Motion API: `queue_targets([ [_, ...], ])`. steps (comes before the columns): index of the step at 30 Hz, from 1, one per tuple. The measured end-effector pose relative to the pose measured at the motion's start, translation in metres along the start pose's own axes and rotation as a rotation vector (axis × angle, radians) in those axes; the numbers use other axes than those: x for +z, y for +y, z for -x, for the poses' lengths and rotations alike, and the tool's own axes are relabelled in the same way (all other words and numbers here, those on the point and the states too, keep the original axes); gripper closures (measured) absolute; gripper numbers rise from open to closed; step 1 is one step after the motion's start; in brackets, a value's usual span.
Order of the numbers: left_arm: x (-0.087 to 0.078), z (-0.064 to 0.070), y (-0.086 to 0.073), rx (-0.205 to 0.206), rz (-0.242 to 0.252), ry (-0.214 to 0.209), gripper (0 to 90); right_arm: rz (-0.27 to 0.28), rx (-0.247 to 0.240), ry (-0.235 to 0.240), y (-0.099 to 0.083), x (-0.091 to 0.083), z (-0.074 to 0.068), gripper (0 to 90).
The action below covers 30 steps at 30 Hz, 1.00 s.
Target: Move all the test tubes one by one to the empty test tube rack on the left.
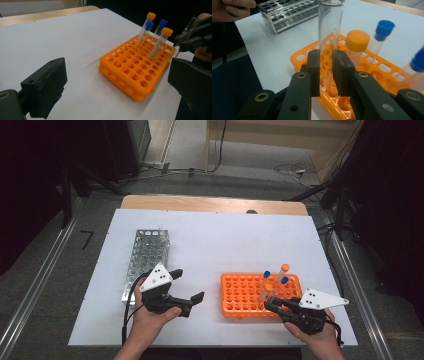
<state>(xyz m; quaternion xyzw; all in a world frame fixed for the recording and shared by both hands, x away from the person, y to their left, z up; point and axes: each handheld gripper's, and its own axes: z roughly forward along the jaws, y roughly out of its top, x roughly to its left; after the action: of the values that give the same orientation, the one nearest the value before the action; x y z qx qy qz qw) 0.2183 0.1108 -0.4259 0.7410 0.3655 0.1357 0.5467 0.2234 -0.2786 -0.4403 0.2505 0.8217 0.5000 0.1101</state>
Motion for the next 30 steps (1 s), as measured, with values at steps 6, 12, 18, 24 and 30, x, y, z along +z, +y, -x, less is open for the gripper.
queue_targets([
  [6, 0.007, 0.008, 0.002, -0.002, 0.000, -0.049, 7.3, -0.001, 0.005, 0.027, 0.006, 0.011, -0.007, 73.9],
  [12, 0.015, 0.019, 0.004, -0.011, -0.013, -0.074, 17.4, -0.014, -0.002, 0.053, 0.011, 0.028, -0.018, 73.9],
  [18, 0.021, 0.030, 0.006, 0.001, -0.034, -0.112, 29.1, -0.024, -0.003, 0.074, 0.017, 0.044, -0.029, 74.0],
  [24, 0.026, 0.038, 0.007, 0.018, -0.036, -0.168, 39.1, -0.043, -0.006, 0.088, 0.021, 0.058, -0.039, 73.9],
  [30, 0.032, 0.047, 0.006, 0.049, -0.042, -0.227, 49.7, -0.055, -0.015, 0.097, 0.023, 0.068, -0.047, 74.0],
])
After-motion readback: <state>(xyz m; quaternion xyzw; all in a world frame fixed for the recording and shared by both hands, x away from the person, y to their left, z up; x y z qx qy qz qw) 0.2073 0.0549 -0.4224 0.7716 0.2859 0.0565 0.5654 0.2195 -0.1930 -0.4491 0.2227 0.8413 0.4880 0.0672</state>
